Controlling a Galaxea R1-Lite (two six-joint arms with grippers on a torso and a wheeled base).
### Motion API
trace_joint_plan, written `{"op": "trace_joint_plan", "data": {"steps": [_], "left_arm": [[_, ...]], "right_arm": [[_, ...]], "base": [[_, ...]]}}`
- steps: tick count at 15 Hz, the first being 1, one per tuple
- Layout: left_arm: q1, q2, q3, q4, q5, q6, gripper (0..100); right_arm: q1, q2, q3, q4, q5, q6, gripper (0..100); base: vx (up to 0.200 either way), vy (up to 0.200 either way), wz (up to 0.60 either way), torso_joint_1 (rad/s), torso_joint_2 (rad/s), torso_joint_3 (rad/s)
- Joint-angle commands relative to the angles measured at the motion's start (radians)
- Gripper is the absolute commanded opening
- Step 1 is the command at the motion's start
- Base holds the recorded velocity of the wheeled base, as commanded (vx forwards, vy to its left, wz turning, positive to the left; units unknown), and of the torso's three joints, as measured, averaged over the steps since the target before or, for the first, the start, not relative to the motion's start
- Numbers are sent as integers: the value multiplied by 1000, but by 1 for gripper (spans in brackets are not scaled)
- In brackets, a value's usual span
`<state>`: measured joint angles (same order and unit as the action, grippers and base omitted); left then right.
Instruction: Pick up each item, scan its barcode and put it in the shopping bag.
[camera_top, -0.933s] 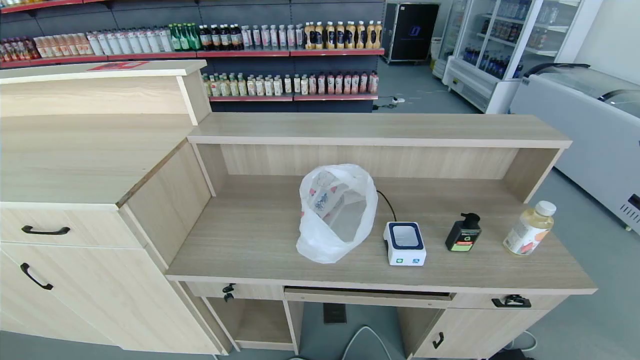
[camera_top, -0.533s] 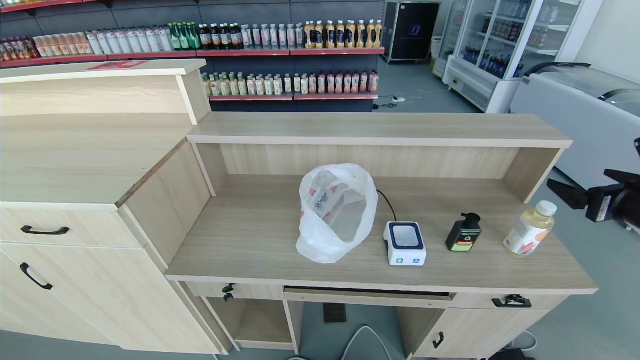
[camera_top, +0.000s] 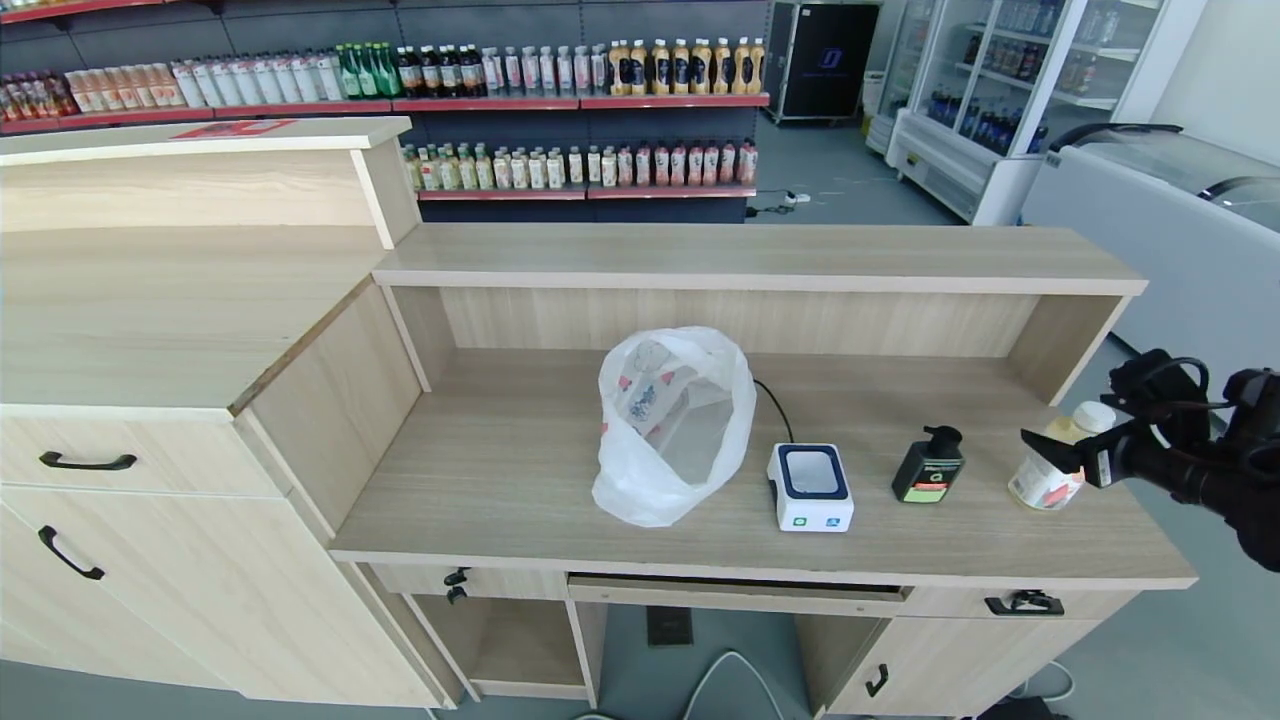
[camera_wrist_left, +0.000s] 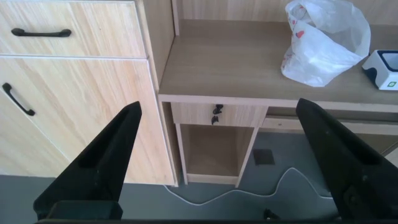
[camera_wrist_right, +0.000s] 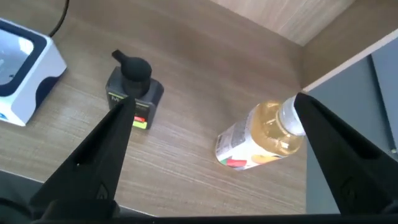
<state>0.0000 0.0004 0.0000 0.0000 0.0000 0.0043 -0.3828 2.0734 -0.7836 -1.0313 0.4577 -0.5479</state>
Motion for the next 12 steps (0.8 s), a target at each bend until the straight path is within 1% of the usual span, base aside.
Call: {"op": "trace_joint_plan", "data": {"steps": [1,2,4,7,9,10,12], "left_arm": [[0,0,0,0,0,0,100],[0,0,0,0,0,0,100],[0,0,0,0,0,0,100],[0,0,0,0,0,0,100],[0,0,0,0,0,0,100],[0,0,0,0,0,0,100],[0,0,0,0,0,0,100]], "right_arm": [[12,74,-5,30,7,-35,100],[15,97,-9,36,12,-63,100],[13,142,-43,39,61,-96,100],[16,212,-135,42,76,-122,100],[25,263,-206,50,84,-164,100],[27,274,-220,56,93,-173,100],[38,312,-276,108,138,-251,100]], "base": [[0,0,0,0,0,0],[0,0,0,0,0,0],[0,0,0,0,0,0],[0,0,0,0,0,0],[0,0,0,0,0,0],[0,0,0,0,0,0],[0,0,0,0,0,0]]}}
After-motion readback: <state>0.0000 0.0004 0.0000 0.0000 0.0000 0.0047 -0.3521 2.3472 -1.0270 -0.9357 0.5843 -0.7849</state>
